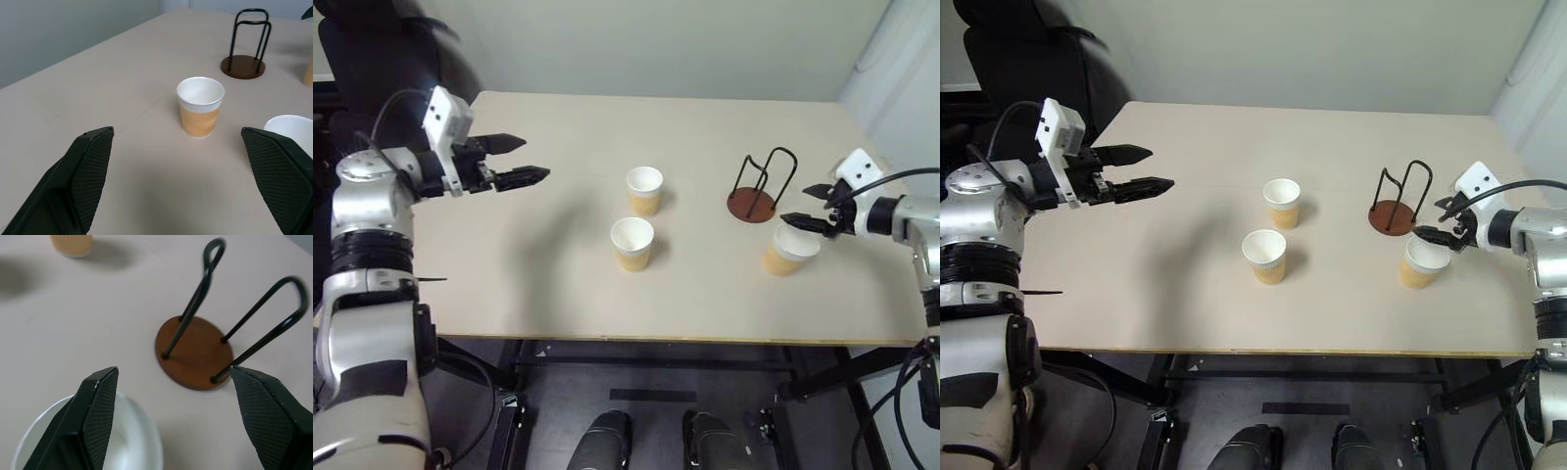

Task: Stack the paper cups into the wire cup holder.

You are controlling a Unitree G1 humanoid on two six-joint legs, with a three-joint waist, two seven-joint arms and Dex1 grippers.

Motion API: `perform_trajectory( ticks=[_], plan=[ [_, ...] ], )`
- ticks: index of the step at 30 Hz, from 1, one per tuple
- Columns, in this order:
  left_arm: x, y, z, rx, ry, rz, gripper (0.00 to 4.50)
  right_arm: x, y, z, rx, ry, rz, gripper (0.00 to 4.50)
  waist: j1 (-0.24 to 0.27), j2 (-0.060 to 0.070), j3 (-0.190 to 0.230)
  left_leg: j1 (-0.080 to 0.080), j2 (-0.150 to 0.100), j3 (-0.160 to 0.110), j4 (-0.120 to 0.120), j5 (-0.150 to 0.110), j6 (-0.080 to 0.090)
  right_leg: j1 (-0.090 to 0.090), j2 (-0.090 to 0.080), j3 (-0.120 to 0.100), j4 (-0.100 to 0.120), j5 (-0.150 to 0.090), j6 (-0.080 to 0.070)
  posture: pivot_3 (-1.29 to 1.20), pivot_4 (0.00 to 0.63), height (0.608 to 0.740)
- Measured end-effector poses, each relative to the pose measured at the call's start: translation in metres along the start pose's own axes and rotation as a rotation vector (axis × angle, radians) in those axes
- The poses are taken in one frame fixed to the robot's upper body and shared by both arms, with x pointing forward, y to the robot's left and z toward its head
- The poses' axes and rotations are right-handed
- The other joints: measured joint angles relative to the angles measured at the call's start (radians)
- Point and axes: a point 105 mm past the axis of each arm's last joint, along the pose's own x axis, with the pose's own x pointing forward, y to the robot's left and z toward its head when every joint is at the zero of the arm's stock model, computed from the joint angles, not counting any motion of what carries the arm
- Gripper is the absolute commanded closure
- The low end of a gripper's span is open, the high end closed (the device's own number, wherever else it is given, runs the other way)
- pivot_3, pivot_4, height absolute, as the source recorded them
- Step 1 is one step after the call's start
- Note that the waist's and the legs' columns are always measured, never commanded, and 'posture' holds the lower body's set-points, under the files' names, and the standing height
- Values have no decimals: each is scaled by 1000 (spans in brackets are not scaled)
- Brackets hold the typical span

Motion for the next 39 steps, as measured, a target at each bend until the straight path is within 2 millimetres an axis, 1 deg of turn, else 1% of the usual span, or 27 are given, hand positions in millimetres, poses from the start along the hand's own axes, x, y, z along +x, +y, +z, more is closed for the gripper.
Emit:
perform_trajectory(
  ticks=[6,11,13,17,19,21,23,25,29,35,39],
  plan=[
    [17,-4,9,22,-21,-46,40,-10,-2,2,2,-5,-36,801,-6,0,0,1,0,0,0,0,0,0,0,0,0,0,1,0,150,740],
    [30,-10,11,22,-33,-91,40,-11,3,1,19,-6,-24,801,-9,0,0,1,0,0,0,1,0,0,1,1,0,3,6,0,150,740],
    [34,-11,18,24,-49,-105,40,-12,4,5,35,-19,-22,801,-8,0,0,0,0,0,0,1,0,0,0,1,0,3,6,0,150,740],
    [44,-14,38,68,-88,-134,40,-13,6,13,65,-48,-22,801,-7,0,0,0,0,0,0,0,0,0,1,1,-1,2,4,0,150,740],
    [50,-17,41,75,-93,-149,40,-10,5,16,73,-63,-33,801,-9,0,0,1,0,0,0,0,0,0,1,1,-1,2,5,0,150,740],
    [57,-22,39,72,-99,-172,40,-6,2,23,78,-85,-48,801,-10,0,0,0,0,0,0,1,1,0,0,1,-1,4,8,0,150,740],
    [60,-23,36,63,-97,-179,40,-3,-1,28,76,-101,-60,801,-11,0,0,1,1,0,0,1,1,0,1,1,0,4,8,0,150,740],
    [60,-23,35,64,-96,-178,40,2,0,30,71,-102,-57,801,-13,0,0,1,1,0,-1,1,1,0,1,1,0,5,8,0,150,740],
    [58,-22,35,69,-96,-173,40,23,2,34,66,-97,-43,801,-15,0,0,0,1,0,-1,1,1,-1,1,1,0,5,9,0,150,740],
    [53,-19,36,74,-93,-164,40,42,-1,32,36,-80,-48,801,-14,0,0,-1,1,-1,-2,1,1,-2,0,0,0,5,8,0,150,740],
    [51,-18,36,75,-92,-160,40,54,1,35,3,-77,-46,801,-13,1,1,-1,0,-1,-2,0,0,-3,1,0,0,4,8,0,150,740]
  ],
)
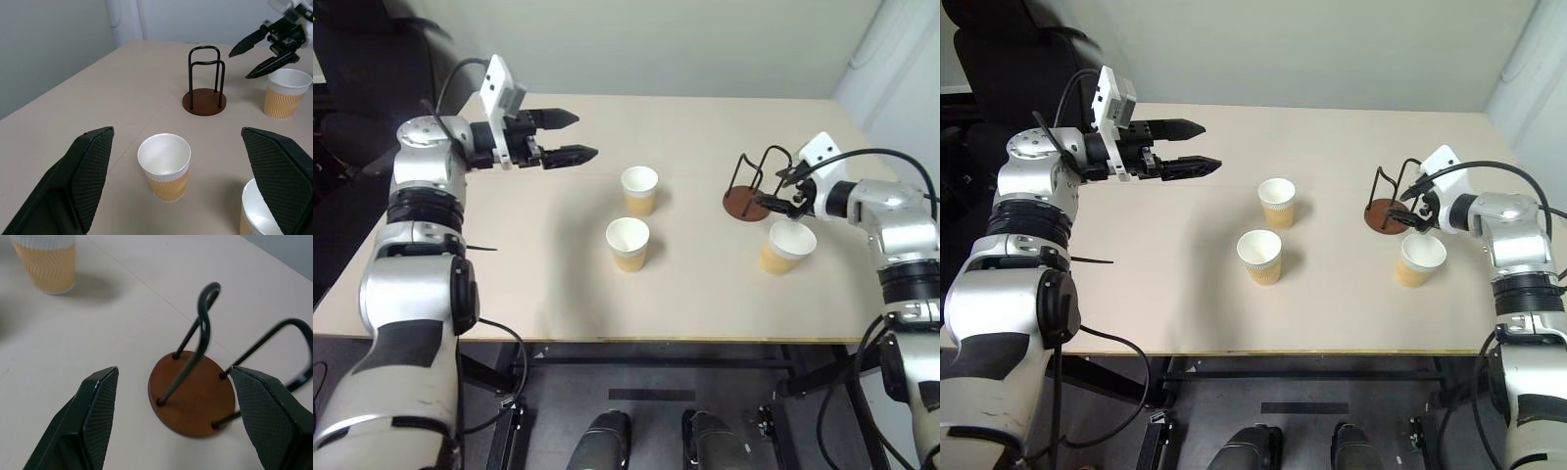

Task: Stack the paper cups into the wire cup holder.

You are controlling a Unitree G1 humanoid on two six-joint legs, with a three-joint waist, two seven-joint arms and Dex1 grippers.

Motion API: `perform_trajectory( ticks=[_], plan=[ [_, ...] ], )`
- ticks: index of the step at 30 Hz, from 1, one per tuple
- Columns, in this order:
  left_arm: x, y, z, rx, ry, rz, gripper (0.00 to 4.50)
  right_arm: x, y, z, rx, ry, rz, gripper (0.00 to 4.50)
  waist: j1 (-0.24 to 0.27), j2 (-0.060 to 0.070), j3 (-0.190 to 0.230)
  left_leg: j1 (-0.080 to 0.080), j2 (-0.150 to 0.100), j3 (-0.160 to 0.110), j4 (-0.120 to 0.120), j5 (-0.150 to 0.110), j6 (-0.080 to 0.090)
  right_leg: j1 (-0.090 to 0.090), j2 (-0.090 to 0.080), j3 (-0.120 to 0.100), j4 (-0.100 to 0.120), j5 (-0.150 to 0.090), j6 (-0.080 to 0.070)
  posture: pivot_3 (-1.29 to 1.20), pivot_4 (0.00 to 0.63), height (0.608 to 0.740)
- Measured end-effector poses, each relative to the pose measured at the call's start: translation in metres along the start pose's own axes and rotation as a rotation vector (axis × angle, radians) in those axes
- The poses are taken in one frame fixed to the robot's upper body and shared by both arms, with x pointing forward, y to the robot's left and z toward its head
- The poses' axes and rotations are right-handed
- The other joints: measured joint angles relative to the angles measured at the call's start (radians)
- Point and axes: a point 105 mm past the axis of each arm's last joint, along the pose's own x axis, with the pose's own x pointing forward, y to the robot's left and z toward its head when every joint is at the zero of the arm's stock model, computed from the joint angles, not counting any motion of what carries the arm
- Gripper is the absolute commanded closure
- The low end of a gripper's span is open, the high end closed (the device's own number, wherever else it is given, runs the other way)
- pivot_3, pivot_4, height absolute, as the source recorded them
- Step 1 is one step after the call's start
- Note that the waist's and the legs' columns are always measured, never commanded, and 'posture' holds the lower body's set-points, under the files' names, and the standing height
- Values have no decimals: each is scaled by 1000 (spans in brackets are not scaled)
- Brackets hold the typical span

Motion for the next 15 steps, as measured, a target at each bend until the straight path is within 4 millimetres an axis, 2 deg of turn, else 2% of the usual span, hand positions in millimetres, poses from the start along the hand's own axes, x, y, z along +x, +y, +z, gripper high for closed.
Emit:
perform_trajectory(
  ticks=[15],
  plan=[
    [-5,1,-1,0,9,9,40,22,-4,1,-84,12,-31,801,-2,0,0,-1,0,0,-1,0,-1,-2,0,-1,1,0,-1,0,150,740]
  ],
)
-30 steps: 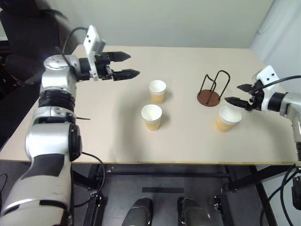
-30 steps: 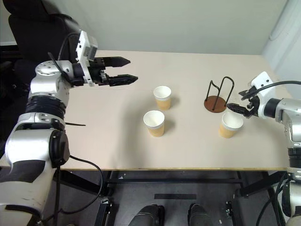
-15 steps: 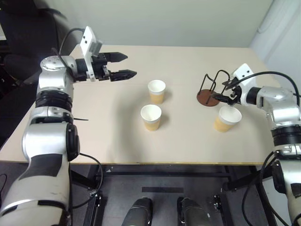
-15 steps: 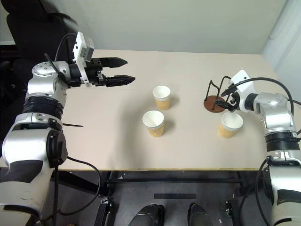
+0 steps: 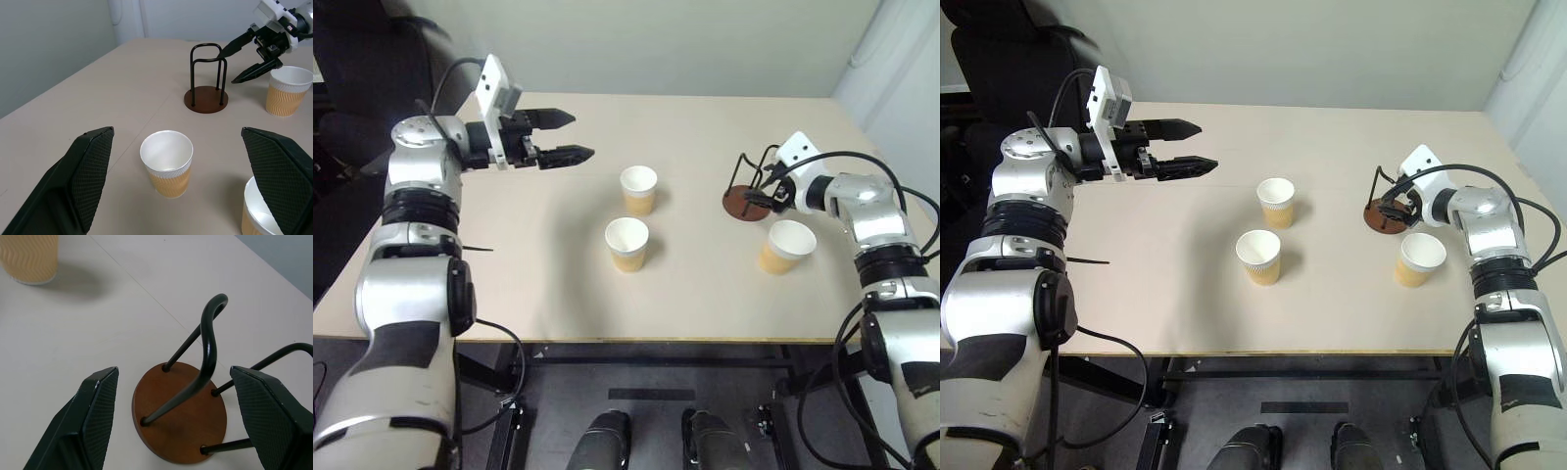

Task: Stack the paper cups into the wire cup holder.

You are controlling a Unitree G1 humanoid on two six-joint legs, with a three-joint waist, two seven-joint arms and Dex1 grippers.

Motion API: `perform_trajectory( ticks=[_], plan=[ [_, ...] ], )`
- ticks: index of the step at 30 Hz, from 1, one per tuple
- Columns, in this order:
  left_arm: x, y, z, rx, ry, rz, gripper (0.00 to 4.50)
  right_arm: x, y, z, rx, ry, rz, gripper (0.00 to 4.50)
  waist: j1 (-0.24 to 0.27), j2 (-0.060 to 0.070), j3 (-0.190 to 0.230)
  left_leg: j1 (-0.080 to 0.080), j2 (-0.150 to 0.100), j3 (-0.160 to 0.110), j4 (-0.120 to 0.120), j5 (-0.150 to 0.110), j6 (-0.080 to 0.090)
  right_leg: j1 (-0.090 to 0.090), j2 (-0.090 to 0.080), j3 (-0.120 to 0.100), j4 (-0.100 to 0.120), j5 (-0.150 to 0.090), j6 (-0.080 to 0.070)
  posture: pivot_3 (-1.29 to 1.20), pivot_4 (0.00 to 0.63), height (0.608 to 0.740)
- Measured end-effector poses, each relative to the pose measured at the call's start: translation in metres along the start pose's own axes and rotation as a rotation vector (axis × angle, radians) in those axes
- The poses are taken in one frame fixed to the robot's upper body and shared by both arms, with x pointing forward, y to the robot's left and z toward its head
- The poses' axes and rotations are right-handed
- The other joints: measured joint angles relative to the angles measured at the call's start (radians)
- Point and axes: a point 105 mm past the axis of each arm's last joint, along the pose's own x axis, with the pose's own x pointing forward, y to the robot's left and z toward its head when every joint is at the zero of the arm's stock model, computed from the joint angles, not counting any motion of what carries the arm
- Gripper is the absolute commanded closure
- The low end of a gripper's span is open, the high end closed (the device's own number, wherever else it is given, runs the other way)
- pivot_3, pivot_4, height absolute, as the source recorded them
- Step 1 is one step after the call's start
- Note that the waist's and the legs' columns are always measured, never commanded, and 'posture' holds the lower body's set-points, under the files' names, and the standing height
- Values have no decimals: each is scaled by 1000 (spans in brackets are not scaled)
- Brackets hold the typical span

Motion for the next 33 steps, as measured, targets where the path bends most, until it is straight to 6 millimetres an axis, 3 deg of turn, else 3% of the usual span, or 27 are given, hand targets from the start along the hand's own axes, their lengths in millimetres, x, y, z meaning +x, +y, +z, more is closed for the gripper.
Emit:
perform_trajectory(
  ticks=[6,7,10,16,18,26,33],
  plan=[
    [-2,1,-1,-3,4,4,40,8,7,3,11,-9,21,801,-1,0,0,0,0,0,0,0,0,0,0,0,0,0,-1,0,150,740],
    [-2,1,-1,-3,4,4,13,9,8,3,13,-10,25,985,0,0,0,0,0,-1,0,0,0,0,-1,0,0,0,-1,0,150,740],
    [-2,1,-1,-2,4,5,0,11,8,5,12,-12,19,1702,1,0,0,-1,0,-1,0,0,0,-1,-1,0,0,0,-1,0,150,740],
    [-2,1,-1,-2,4,5,0,11,8,9,2,-17,19,3945,1,0,0,-1,1,-1,0,0,-1,-1,-1,0,0,0,-1,0,150,740],
    [-2,1,-1,-1,5,5,0,11,8,9,2,-17,24,4480,0,0,0,-1,0,-1,0,0,-1,-1,-1,0,0,0,-1,0,150,740],
    [-1,0,-2,3,12,2,0,6,22,14,20,-32,133,4480,0,0,0,-2,0,0,0,0,-1,-2,-1,-1,0,0,-1,0,150,740],
    [0,0,0,10,18,-8,0,-14,61,29,78,-76,377,4480,-1,0,0,-3,0,0,0,1,-4,-2,0,-1,0,-1,-3,0,150,740]
  ],
)
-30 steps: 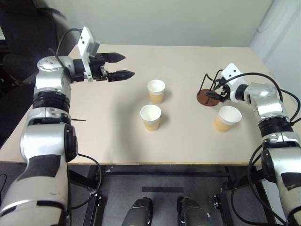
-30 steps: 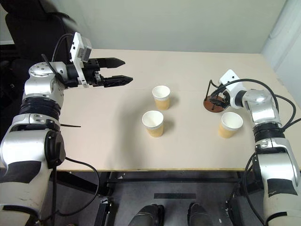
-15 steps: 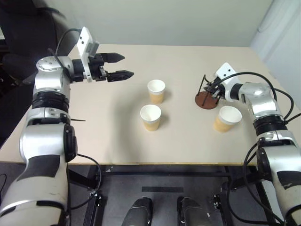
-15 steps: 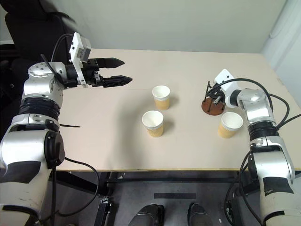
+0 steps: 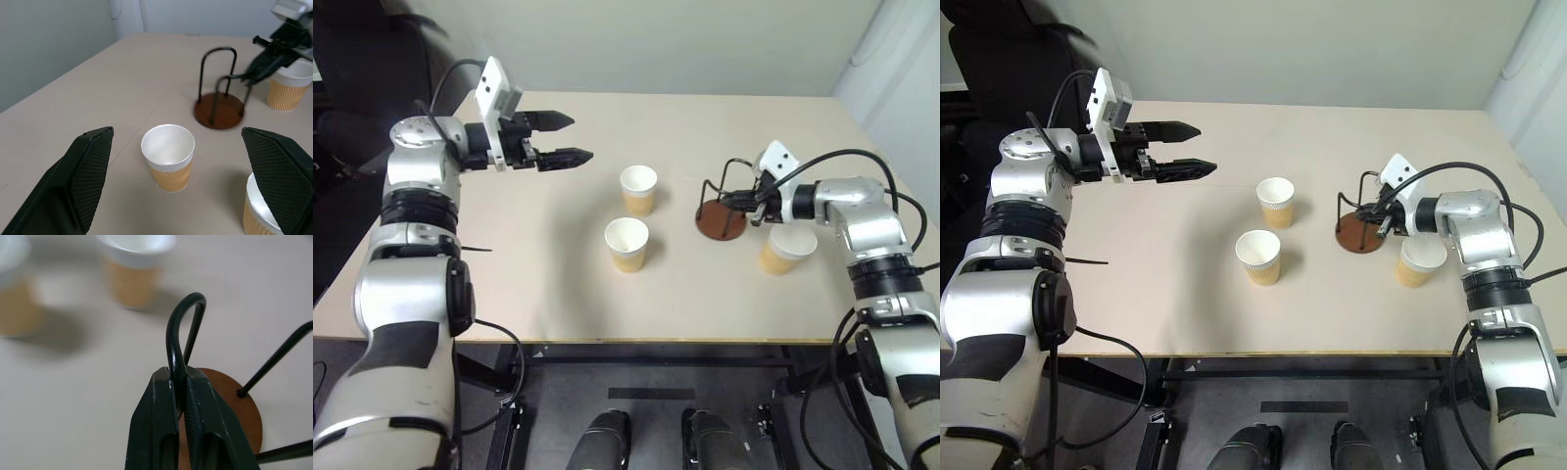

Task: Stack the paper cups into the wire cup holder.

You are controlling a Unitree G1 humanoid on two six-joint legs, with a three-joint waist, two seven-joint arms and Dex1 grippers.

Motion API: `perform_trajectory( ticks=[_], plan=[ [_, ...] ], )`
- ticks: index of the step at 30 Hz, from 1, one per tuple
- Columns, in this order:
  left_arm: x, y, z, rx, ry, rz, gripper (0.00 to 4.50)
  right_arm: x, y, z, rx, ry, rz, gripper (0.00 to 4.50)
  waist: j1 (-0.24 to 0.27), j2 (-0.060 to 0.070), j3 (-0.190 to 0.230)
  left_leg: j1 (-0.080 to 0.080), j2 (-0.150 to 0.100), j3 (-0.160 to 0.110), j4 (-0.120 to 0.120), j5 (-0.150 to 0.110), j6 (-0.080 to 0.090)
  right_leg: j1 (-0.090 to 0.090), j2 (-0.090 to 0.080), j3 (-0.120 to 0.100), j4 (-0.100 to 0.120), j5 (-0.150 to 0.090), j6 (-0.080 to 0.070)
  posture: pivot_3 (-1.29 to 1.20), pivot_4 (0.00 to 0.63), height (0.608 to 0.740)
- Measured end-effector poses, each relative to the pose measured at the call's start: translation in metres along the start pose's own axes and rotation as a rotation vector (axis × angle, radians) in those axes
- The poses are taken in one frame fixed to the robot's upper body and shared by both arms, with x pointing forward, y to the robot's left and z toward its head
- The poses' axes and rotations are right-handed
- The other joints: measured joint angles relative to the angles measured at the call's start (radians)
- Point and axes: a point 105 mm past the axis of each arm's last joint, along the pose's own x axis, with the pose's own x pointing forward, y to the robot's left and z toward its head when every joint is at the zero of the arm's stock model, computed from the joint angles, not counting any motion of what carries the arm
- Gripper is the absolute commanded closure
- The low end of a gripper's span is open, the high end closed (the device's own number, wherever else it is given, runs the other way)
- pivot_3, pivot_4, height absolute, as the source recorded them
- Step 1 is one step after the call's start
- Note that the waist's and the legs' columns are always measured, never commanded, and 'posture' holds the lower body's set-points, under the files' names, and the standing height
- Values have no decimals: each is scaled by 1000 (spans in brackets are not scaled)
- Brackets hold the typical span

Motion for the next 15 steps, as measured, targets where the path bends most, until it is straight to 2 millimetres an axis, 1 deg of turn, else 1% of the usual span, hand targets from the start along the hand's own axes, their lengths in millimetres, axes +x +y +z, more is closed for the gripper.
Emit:
perform_trajectory(
  ticks=[3,6,9,13,15],
  plan=[
    [0,-1,-1,-1,10,-14,0,-4,10,12,-5,-18,48,4480,-1,0,0,0,0,0,1,0,0,0,0,0,0,-2,-4,0,150,740],
    [0,-2,-3,-4,21,-24,0,-6,15,19,-12,-25,75,4480,-1,0,0,0,0,0,1,0,1,0,1,0,1,-4,-7,0,150,740],
    [0,-4,-3,-4,24,-36,0,-6,21,17,-5,-14,99,4480,0,0,0,1,0,-1,1,0,2,0,0,0,2,-4,-7,0,150,740],
    [-1,-4,-3,-5,26,-43,0,-4,34,12,3,6,159,4480,-1,-1,0,1,0,0,1,1,2,0,0,0,2,-4,-7,0,150,740],
    [-2,-5,-3,-5,27,-48,0,-4,38,13,1,6,174,4480,-2,0,0,1,0,0,2,1,3,0,1,1,2,-4,-7,0,150,740]
  ],
)
